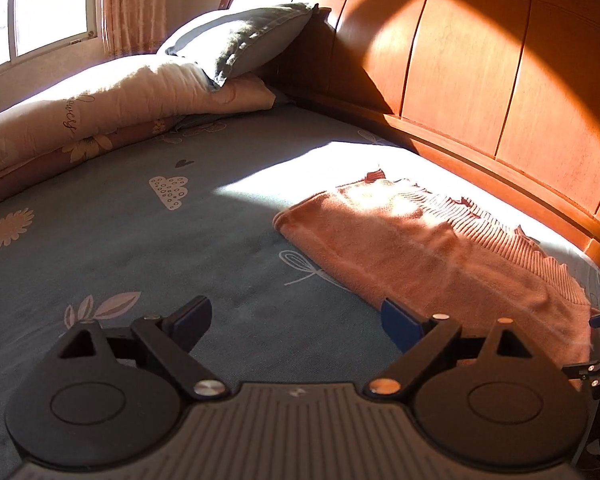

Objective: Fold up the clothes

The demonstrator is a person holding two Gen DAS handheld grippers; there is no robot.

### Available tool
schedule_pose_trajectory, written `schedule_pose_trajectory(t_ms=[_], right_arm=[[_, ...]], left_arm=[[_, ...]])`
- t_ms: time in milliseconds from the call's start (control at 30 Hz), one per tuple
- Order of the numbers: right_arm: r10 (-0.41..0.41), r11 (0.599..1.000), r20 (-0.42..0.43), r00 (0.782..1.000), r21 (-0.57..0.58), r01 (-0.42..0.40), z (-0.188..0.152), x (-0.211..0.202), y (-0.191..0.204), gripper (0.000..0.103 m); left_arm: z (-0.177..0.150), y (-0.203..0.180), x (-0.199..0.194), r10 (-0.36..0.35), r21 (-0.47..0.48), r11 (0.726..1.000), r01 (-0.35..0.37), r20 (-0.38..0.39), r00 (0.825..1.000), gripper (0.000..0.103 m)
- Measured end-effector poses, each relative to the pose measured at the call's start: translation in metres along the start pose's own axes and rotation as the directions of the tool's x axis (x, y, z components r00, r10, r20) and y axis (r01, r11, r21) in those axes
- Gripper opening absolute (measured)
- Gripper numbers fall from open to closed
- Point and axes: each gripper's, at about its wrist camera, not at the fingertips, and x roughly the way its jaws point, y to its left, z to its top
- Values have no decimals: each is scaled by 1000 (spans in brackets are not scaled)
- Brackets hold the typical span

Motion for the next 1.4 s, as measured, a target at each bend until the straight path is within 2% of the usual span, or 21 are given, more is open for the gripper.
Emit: schedule_pose_trajectory(t_ms=[133,267,367,500,567,633,700,767,867,1033,1167,1233,1333,1400], right_arm=[[56,997,37,998,-47,-54,6,-2,22,94],[62,994,-32,998,-91,-65,-29,-1,34,95],[71,994,-37,997,-74,-74,-21,-13,30,94],[124,991,30,992,-46,-122,-5,-23,28,94],[189,981,2,982,-37,-189,-8,-20,37,94],[225,970,-48,973,-81,-228,-19,-13,52,94],[215,969,-78,973,-104,-222,-26,-8,61,94],[208,970,-70,976,-112,-214,-24,-10,66,93],[277,957,-17,961,-88,-278,-14,-23,71,93],[301,952,-94,949,-27,-305,-20,-6,68,91],[289,956,-5,957,47,-289,-6,-27,43,91],[300,953,5,954,38,-300,-4,-32,36,91],[355,935,-4,935,7,-355,-7,-32,41,91],[398,917,-61,915,-11,-400,-16,-21,55,91]], left_arm=[[-5,-2,2,10,59,998,-8,-25,1000,92],[-12,-7,-1,56,64,996,-55,-17,998,92],[-15,-9,-1,80,57,995,-79,-16,997,93],[-15,-15,-1,86,33,996,-86,-11,996,93],[-13,-18,-1,87,27,996,-87,-13,996,93],[-13,-20,-2,88,16,996,-88,-5,996,93],[-12,-22,-3,88,4,996,-88,2,996,93],[-11,-24,-4,89,-7,996,-89,10,996,93],[-10,-27,-5,90,-24,996,-90,22,996,97],[-9,-32,-5,98,-26,995,-97,26,995,97],[-8,-35,-2,114,22,993,-114,1,993,97],[-9,-37,1,118,35,992,-118,-12,993,97],[-11,-37,4,104,30,994,-104,-21,994,97],[-11,-39,6,101,30,995,-100,-35,994,97]])
